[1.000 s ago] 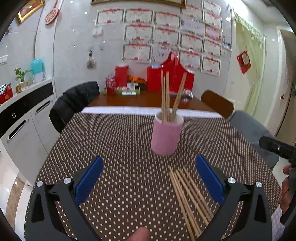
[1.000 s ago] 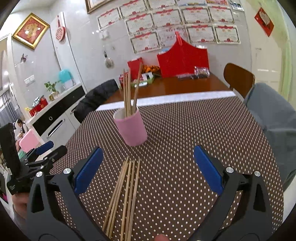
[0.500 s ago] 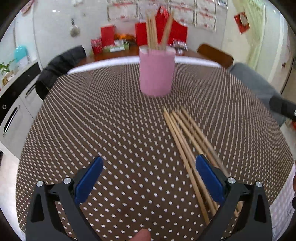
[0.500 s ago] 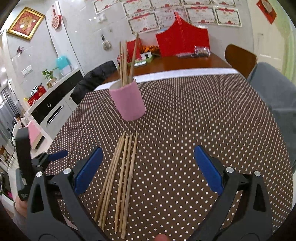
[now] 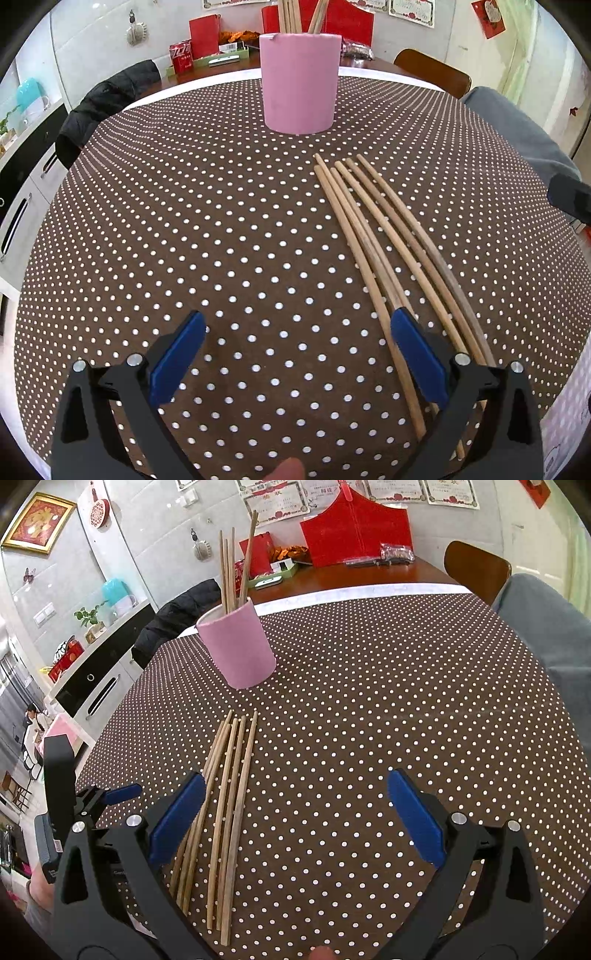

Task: Organize utensils
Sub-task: 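Move both open tools back down to the chopstick pile, then close the right tool on a chopstick while the left tool closes on another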

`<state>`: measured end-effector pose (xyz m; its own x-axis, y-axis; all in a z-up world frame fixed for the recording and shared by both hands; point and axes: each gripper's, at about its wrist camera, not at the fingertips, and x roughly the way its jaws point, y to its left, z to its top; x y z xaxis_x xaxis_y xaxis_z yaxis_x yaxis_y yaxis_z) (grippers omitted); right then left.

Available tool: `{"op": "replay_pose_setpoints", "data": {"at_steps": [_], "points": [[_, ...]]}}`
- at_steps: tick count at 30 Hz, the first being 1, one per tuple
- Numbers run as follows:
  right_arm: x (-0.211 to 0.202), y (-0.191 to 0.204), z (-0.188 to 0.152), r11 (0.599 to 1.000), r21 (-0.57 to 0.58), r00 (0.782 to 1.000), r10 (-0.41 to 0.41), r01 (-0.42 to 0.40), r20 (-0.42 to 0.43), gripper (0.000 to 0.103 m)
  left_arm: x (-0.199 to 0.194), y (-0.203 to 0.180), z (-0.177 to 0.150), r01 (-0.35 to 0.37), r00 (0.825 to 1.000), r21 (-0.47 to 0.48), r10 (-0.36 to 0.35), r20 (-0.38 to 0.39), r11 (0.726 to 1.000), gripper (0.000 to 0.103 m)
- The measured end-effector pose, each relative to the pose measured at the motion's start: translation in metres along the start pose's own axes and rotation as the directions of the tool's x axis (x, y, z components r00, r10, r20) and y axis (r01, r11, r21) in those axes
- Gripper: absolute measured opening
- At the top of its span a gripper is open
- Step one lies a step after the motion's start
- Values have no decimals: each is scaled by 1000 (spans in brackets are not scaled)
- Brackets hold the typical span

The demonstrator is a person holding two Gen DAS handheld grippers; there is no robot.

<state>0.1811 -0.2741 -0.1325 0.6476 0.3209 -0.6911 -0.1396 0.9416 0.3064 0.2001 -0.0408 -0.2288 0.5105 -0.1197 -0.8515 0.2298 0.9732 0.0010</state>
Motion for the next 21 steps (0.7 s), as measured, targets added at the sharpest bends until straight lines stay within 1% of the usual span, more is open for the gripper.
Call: {"op": "replay_pose_setpoints", "data": {"at_steps": [3, 5, 7, 10, 12, 14, 17, 20, 21], "points": [[7, 2, -1, 1000, -10, 1000, 1, -1, -31, 97, 7, -4, 2, -13, 1000, 6, 13, -5, 1000, 99], [16, 4, -5, 1000, -28, 998, 7, -9, -68, 97, 9, -7, 4, -24, 1000, 12, 24, -2, 1000, 99], [28, 10, -10, 998, -65, 993, 3, -11, -120, 97, 10, -11, 7, -27, 1000, 17, 27, 2, 999, 99], [46, 22, -20, 992, -127, 984, -19, -3, -175, 97, 12, -11, 8, -17, 1000, 6, 17, 1, 1000, 99], [55, 27, -24, 987, -162, 982, -52, 22, -183, 97, 11, -10, 9, -16, 1000, 3, 16, 3, 1000, 99], [62, 28, -28, 984, -171, 979, -83, 51, -188, 97, 7, -2, 6, -18, 1000, 3, 18, 7, 1000, 99], [65, 32, -27, 977, -198, 977, -117, 81, -178, 95, 2, 5, 2, -23, 1000, -1, 23, 11, 1000, 99], [69, 36, -29, 966, -237, 973, -149, 106, -173, 91, 2, 10, 1, -22, 1000, 0, 22, 11, 1000, 99], [69, 36, -30, 965, -240, 973, -148, 104, -175, 87, 2, 10, 0, -24, 1000, 4, 24, 13, 1000, 99]]}}
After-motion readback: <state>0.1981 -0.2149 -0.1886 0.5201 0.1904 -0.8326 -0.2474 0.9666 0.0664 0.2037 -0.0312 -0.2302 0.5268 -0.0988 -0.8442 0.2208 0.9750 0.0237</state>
